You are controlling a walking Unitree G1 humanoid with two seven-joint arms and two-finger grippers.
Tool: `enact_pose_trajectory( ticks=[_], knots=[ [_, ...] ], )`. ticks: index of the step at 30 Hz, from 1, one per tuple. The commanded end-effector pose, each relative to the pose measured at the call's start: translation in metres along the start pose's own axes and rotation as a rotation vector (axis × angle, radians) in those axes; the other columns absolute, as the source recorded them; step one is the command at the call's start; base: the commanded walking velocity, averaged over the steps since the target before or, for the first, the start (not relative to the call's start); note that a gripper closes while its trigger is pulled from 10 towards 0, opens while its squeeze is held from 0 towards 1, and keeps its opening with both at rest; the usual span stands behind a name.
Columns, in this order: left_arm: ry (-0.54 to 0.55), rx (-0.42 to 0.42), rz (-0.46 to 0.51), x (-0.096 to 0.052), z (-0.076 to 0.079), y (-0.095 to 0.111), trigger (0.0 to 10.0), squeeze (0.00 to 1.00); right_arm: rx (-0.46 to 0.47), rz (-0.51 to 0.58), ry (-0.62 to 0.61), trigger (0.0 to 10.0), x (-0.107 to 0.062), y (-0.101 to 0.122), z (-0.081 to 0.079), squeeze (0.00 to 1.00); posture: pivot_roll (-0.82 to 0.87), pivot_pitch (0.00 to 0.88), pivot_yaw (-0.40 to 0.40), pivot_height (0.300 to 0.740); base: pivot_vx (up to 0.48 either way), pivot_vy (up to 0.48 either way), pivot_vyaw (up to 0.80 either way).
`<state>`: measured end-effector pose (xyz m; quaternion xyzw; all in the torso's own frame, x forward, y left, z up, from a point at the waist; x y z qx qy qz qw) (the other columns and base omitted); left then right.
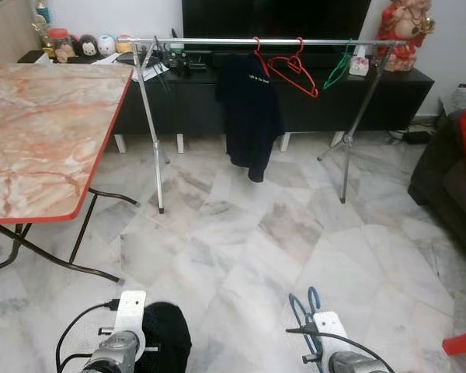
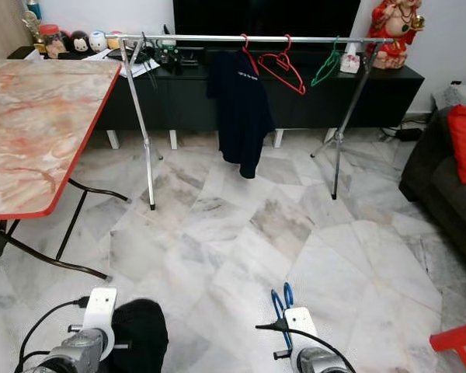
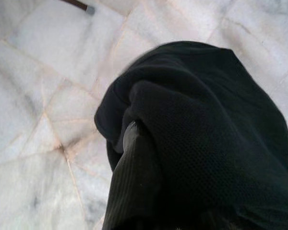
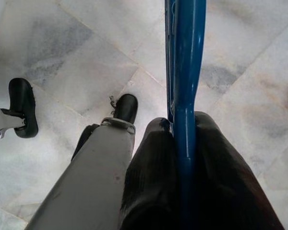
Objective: Hang hanger
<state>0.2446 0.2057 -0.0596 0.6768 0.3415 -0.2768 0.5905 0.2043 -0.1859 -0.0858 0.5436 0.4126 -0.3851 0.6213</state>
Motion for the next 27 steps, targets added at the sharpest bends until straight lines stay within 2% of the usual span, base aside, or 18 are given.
enact_pose_trajectory(
  ticks=[1,6,8,15,19,22,27],
  knots=[
    [0.014,-0.011,-0.003,0.000,-0.004,0.001,10.0,0.00,0.024,-0.015,-0.036,10.0,0.000,-0.002,0.006,0.00,-0.03,0.000,-0.082,0.740,0.000,0.000,0.00],
    [0.014,-0.020,0.010,0.000,-0.004,0.005,10.0,0.00,0.100,0.003,-0.060,10.0,-0.002,0.004,0.012,0.00,-0.02,0.000,-0.078,0.740,0.000,0.000,0.00],
    [0.013,-0.014,0.007,0.000,-0.003,0.005,10.0,0.00,0.110,0.022,-0.052,10.0,-0.002,0.009,0.011,0.00,-0.02,0.000,-0.072,0.740,0.000,0.433,0.00],
    [0.008,-0.006,0.005,0.000,-0.003,0.005,10.0,0.00,0.116,0.046,-0.045,10.0,-0.003,0.017,0.011,0.00,-0.03,0.000,-0.066,0.740,0.000,0.470,0.00],
    [0.005,-0.008,0.005,0.000,-0.001,0.005,10.0,0.00,0.084,0.047,-0.043,10.0,-0.003,0.018,0.013,0.00,-0.03,0.000,-0.072,0.740,0.000,0.465,0.00],
    [0.003,-0.012,0.004,0.000,0.000,0.004,10.0,0.00,0.078,0.032,-0.045,10.0,-0.002,0.007,0.012,0.00,-0.03,0.000,-0.076,0.740,0.000,0.463,0.00],
    [0.000,-0.016,0.002,0.000,0.001,0.004,10.0,0.00,0.068,0.029,-0.047,10.0,-0.002,0.005,0.012,0.00,-0.02,0.000,-0.079,0.740,0.000,0.459,0.00]
  ],
)
Point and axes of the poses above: a point about 5 cm out from each wrist's last joint towards the gripper, its own x axis pointing out of the wrist towards the gripper, its own y axis along the axis of the wrist's last joint, z = x × y, the point moved 1 cm from there along x, pointing out of the wrist towards the gripper, and after that the axes turned 2 degrees about x, right-handed, at the moved point
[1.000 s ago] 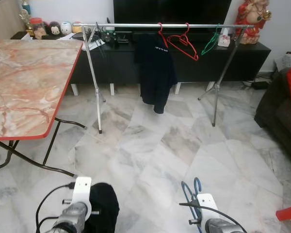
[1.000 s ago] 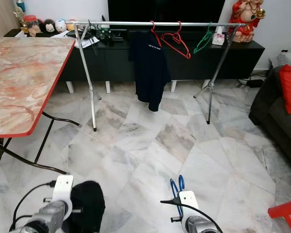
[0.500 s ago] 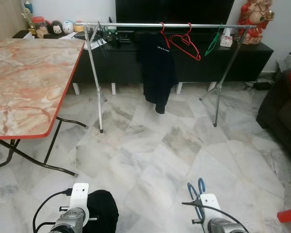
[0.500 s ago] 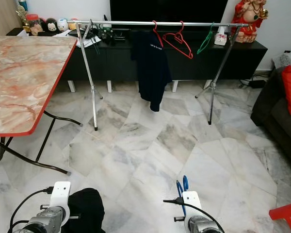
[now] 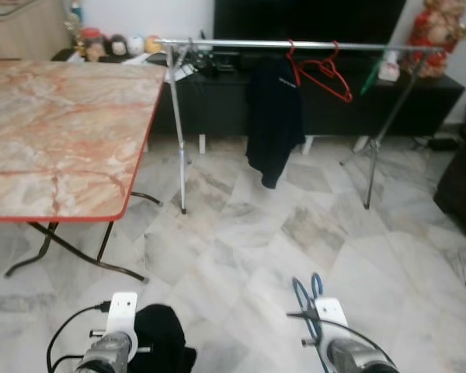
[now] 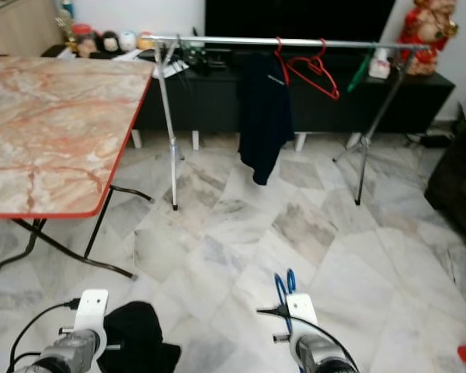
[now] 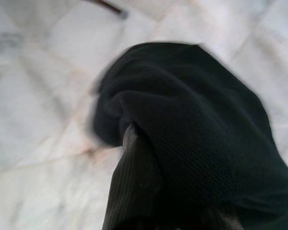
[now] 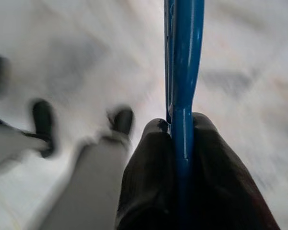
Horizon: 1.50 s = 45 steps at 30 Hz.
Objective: Hang hanger
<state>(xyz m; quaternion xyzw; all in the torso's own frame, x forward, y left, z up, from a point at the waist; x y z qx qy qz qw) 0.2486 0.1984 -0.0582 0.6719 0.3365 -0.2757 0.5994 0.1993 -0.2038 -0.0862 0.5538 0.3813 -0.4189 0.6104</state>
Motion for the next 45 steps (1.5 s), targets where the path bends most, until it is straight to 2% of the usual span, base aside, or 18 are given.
enact_pose_trajectory(
  ticks=[1,6,12,15,21,28,37,40,45],
  knots=[
    [0.013,0.000,-0.008,0.000,-0.006,-0.001,10.0,0.00,-0.008,0.036,0.013,10.0,-0.001,0.012,-0.006,0.00,-0.02,0.000,-0.079,0.740,0.000,0.458,0.00],
    [0.012,-0.001,-0.010,0.000,-0.006,-0.002,10.0,0.00,-0.046,0.034,0.012,10.0,-0.001,0.012,-0.006,0.00,-0.02,0.000,-0.079,0.740,0.000,0.456,0.00],
    [0.011,0.001,-0.013,0.000,-0.006,-0.002,10.0,0.00,-0.033,0.035,0.010,10.0,-0.001,0.011,-0.006,0.00,-0.02,0.000,-0.079,0.740,0.000,0.454,0.00],
    [0.011,0.003,-0.014,0.000,-0.007,-0.003,10.0,0.00,-0.082,0.037,0.023,10.0,-0.001,0.013,-0.008,0.00,-0.02,0.000,-0.079,0.740,0.000,0.451,0.00],
    [0.011,0.002,-0.016,0.000,-0.007,-0.004,10.0,0.00,-0.109,0.045,0.041,10.0,-0.001,0.015,-0.012,0.00,0.00,0.000,-0.083,0.740,0.000,0.451,0.00],
    [0.013,0.004,-0.016,0.000,-0.008,-0.003,10.0,0.00,-0.107,0.054,0.041,10.0,-0.001,0.018,-0.013,0.00,-0.01,0.000,-0.081,0.740,0.000,0.451,0.64],
    [0.022,0.008,0.003,0.000,-0.009,0.002,10.0,0.00,-0.093,0.051,0.034,10.0,-0.002,0.019,-0.012,0.00,0.01,0.000,-0.086,0.740,0.000,0.210,0.00],
    [0.020,0.000,0.038,0.000,-0.008,0.008,10.0,0.00,-0.088,0.052,0.031,10.0,-0.002,0.019,-0.012,0.00,0.01,0.000,-0.086,0.740,0.000,0.000,0.00],
    [0.010,-0.048,0.186,-0.001,-0.008,0.036,10.0,0.00,-0.077,0.059,0.031,10.0,-0.002,0.020,-0.012,0.00,0.01,0.000,-0.085,0.740,0.000,0.000,0.00]
  ],
)
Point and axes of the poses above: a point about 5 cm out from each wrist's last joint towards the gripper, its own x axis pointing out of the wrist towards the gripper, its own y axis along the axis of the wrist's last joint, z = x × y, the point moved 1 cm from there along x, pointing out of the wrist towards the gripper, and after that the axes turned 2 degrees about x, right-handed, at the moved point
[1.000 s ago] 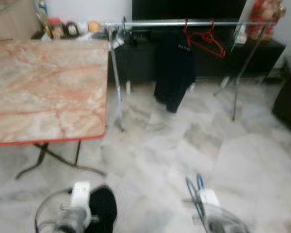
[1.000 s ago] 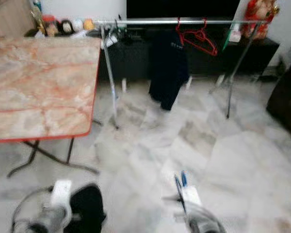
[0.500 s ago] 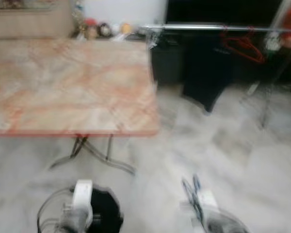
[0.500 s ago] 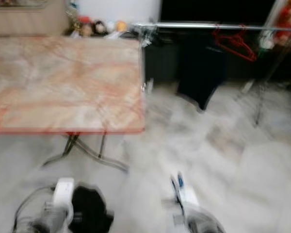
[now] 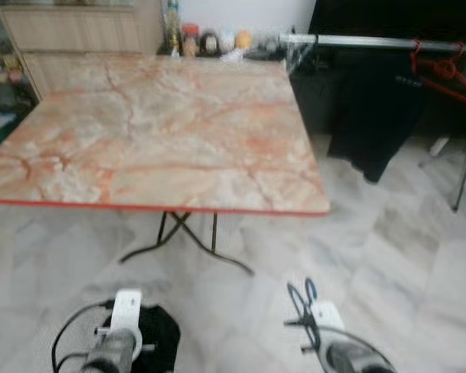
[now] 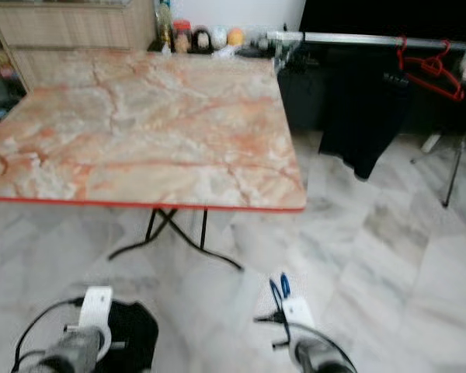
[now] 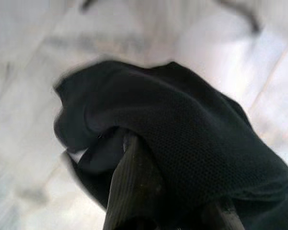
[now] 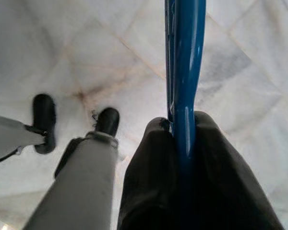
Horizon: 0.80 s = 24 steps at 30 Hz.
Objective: Hang hanger
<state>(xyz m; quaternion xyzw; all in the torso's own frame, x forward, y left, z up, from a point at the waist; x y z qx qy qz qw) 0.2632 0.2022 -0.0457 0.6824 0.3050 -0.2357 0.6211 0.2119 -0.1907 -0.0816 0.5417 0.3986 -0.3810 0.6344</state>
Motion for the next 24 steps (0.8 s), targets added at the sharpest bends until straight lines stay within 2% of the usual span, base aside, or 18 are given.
enact_pose_trajectory(
  ticks=[1,7,13,24],
  knots=[
    [0.003,-0.019,0.083,0.001,-0.003,0.019,10.0,0.00,0.008,0.021,-0.005,10.0,-0.001,0.006,0.001,0.00,0.01,0.000,-0.085,0.740,0.000,0.000,0.00],
    [-0.010,0.036,0.071,0.000,0.001,0.011,10.0,0.00,0.020,0.025,-0.012,10.0,0.000,0.008,-0.002,0.00,0.01,0.000,-0.050,0.740,0.000,0.000,0.00],
    [-0.022,0.053,0.071,-0.001,-0.003,0.006,10.0,0.00,0.058,0.019,-0.015,10.0,0.000,0.007,-0.011,0.00,0.00,0.000,-0.006,0.740,0.000,0.000,0.00],
    [-0.028,0.042,0.088,-0.001,-0.005,0.007,10.0,0.00,0.067,0.011,-0.019,10.0,0.000,0.007,-0.016,0.00,0.00,0.000,0.003,0.740,0.000,0.000,0.00]
  ],
)
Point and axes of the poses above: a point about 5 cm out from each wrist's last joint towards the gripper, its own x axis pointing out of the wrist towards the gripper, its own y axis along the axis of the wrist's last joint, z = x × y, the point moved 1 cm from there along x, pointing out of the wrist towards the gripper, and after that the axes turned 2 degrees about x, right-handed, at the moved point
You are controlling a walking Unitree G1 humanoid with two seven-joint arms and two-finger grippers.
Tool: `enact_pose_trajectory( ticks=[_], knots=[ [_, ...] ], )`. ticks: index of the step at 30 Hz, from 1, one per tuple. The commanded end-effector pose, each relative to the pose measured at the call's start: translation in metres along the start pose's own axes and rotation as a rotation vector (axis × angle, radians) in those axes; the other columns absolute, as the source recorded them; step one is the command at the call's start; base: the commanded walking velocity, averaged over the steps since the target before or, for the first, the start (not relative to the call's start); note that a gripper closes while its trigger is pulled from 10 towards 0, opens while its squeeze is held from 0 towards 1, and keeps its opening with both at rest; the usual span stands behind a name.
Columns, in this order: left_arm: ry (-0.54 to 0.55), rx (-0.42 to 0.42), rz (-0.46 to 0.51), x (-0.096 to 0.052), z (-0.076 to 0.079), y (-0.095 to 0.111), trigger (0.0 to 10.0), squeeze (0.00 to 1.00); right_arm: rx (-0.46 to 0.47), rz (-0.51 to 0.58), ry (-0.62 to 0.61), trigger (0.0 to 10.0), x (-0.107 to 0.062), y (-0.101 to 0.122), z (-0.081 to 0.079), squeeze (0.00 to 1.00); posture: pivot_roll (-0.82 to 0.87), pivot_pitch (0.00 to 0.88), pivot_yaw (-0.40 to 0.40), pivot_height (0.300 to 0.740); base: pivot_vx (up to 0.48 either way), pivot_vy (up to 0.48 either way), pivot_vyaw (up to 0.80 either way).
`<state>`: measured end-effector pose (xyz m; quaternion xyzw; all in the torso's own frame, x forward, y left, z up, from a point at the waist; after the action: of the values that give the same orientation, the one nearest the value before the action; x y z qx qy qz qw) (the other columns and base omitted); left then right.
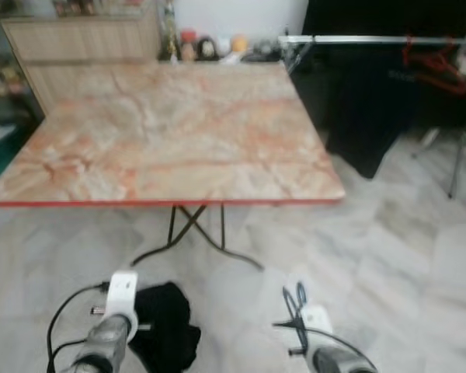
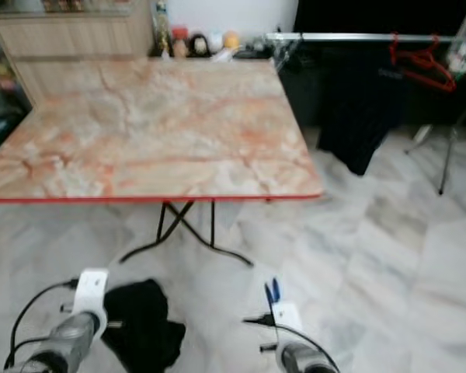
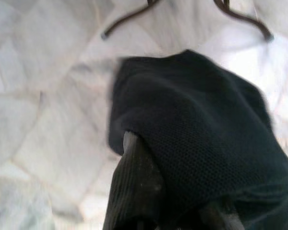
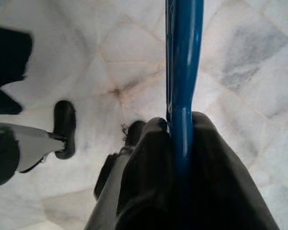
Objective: Hang hanger
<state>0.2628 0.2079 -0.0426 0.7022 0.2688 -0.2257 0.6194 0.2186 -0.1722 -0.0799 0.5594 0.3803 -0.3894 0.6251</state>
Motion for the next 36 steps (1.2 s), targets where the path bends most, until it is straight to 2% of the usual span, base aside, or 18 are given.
enact_pose_trajectory(
  ticks=[1,4,9,10,14,15,17,18,20,21,22,23,24,25,30,31,32,36],
  knots=[
    [-0.007,0.004,0.016,0.001,0.001,0.006,10.0,0.00,0.014,-0.005,-0.008,10.0,0.000,-0.002,0.002,0.00,0.00,0.000,0.003,0.740,0.000,0.000,0.00],
    [0.007,-0.031,0.061,0.000,-0.004,0.008,10.0,0.00,0.027,0.006,-0.002,10.0,0.000,-0.001,-0.003,0.00,0.01,0.000,0.011,0.740,0.000,0.000,0.00],
    [0.027,-0.025,0.098,0.000,-0.004,0.011,10.0,0.00,0.023,0.010,-0.004,10.0,0.000,0.000,-0.002,0.00,0.01,0.000,-0.004,0.740,0.000,0.000,0.00],
    [0.032,-0.046,0.118,-0.001,-0.005,0.014,10.0,0.00,0.022,0.010,-0.004,10.0,0.000,0.000,-0.002,0.00,0.01,0.000,-0.004,0.740,0.000,0.000,0.00],
    [0.059,-0.116,0.254,-0.001,-0.012,0.037,10.0,0.00,0.018,0.010,-0.007,10.0,0.000,0.000,0.000,0.00,0.01,0.000,-0.016,0.740,0.000,0.000,0.00],
    [0.059,-0.132,0.306,0.000,-0.018,0.057,10.0,0.00,0.016,0.011,-0.008,10.0,0.000,0.000,0.000,0.00,0.01,0.000,-0.018,0.740,0.000,0.000,0.00],
    [0.054,-0.134,0.343,-0.001,-0.019,0.065,10.0,0.00,0.009,0.011,-0.010,10.0,0.000,0.000,0.001,0.00,0.02,0.000,-0.025,0.740,0.000,0.000,0.00],
    [0.053,-0.149,0.425,-0.004,-0.023,0.077,10.0,0.00,-0.002,0.015,-0.011,10.0,0.000,0.000,0.002,0.00,0.02,0.000,-0.030,0.740,0.000,0.000,0.00],
    [0.054,-0.156,0.451,-0.005,-0.025,0.080,10.0,0.00,-0.003,0.016,-0.011,10.0,0.000,0.000,0.003,0.00,0.02,0.000,-0.030,0.740,0.000,0.000,0.00],
    [0.059,-0.159,0.539,-0.011,-0.031,0.089,10.0,0.00,0.000,0.018,-0.012,10.0,0.000,-0.001,0.004,0.00,0.02,0.000,-0.040,0.740,0.000,0.000,0.00],
    [0.054,-0.147,0.584,-0.014,-0.032,0.095,10.0,0.00,0.001,0.018,-0.013,10.0,0.000,-0.001,0.005,0.00,0.02,0.000,-0.042,0.740,0.000,0.000,0.00],
    [0.031,-0.109,0.674,-0.023,-0.031,0.106,10.0,0.00,0.001,0.018,-0.015,10.0,0.000,-0.002,0.007,0.00,0.03,0.000,-0.049,0.740,0.000,0.000,0.00],
    [0.025,-0.100,0.693,-0.025,-0.030,0.108,10.0,0.00,0.001,0.018,-0.016,10.0,0.000,-0.002,0.007,0.00,0.03,0.000,-0.049,0.740,0.000,0.000,0.00],
    [0.016,-0.074,0.757,-0.034,-0.030,0.117,10.0,0.00,-0.001,0.018,-0.016,10.0,0.000,-0.002,0.008,0.00,0.04,0.000,-0.053,0.740,0.000,0.000,0.00],
    [0.043,-0.020,0.913,-0.063,-0.033,0.142,10.0,0.00,-0.006,0.015,-0.021,10.0,0.000,-0.003,0.011,0.00,0.04,0.000,-0.058,0.740,0.000,0.000,0.00],
    [0.045,-0.013,0.924,-0.066,-0.033,0.145,10.0,0.00,-0.006,0.015,-0.022,10.0,0.000,-0.003,0.011,0.00,0.04,0.000,-0.058,0.740,0.000,0.000,0.00],
    [0.041,-0.007,0.973,-0.075,-0.031,0.156,10.0,0.00,-0.004,0.016,-0.024,10.0,0.000,-0.003,0.012,0.00,0.04,0.000,-0.058,0.740,0.000,0.000,0.00],
    [0.011,-0.005,1.073,-0.092,-0.022,0.182,10.0,0.00,0.010,0.019,-0.026,10.0,0.000,-0.004,0.013,0.00,0.05,0.000,-0.059,0.740,0.000,0.000,0.00]
  ],
)
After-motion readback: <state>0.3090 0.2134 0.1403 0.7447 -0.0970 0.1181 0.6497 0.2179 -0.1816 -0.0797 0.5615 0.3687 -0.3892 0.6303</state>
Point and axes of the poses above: a point about 5 cm out from each wrist's last joint towards the gripper, its own x axis pointing out of the wrist towards the gripper, its own y axis along the axis of the wrist's last joint, z = x × y, the point moved 1 cm from there along x, pointing out of the wrist towards the gripper, and after that the axes turned 2 degrees about x, right-handed, at the moved point
